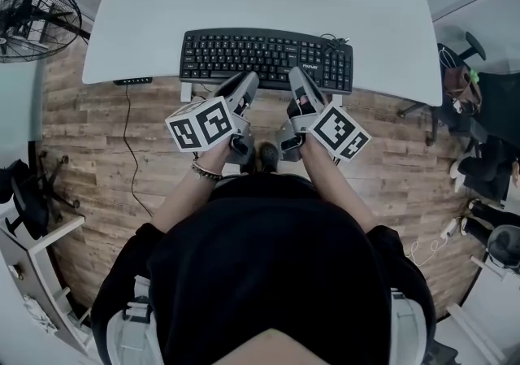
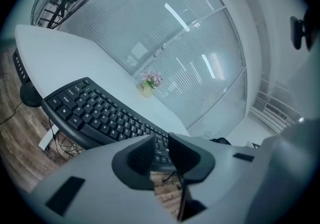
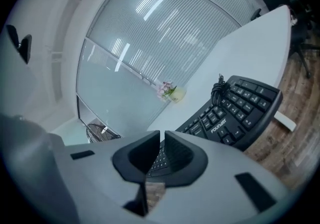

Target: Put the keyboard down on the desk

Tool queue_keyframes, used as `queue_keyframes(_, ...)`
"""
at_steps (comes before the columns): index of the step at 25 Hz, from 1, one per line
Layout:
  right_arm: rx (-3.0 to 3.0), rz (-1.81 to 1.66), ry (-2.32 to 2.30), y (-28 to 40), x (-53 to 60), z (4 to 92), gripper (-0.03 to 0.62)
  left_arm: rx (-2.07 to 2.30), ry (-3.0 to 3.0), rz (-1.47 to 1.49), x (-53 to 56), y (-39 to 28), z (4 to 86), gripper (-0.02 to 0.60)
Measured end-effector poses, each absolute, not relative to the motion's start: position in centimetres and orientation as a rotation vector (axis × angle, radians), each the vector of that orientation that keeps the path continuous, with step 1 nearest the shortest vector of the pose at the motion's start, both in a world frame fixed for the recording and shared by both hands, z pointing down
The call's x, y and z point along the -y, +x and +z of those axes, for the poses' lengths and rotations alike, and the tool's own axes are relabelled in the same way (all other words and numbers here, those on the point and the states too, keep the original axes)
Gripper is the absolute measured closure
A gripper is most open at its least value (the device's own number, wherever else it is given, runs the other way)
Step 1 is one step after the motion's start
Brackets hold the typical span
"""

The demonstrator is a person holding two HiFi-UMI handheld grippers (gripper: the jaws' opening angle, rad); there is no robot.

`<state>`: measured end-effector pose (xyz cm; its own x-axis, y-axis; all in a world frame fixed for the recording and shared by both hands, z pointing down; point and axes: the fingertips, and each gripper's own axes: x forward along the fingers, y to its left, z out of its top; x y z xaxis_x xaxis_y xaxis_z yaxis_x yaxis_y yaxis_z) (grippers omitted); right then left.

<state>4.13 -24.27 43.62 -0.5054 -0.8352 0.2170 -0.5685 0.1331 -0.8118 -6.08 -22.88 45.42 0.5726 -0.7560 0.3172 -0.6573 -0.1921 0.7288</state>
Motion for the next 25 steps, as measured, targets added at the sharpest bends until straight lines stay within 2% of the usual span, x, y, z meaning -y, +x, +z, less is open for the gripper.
queue_keyframes(9, -2.230, -1.158, -1.450, 4.7, 24.5, 42.5, 0.589, 1.238, 1.958, -0.106, 23.3, -6.8, 44.6, 0.571)
queue_keyframes(25, -2.411, -0.910, -1.502, 4.0, 25.4, 40.1, 0.589, 1.381, 2.102, 0.007, 24.4, -7.0, 43.0, 0.571)
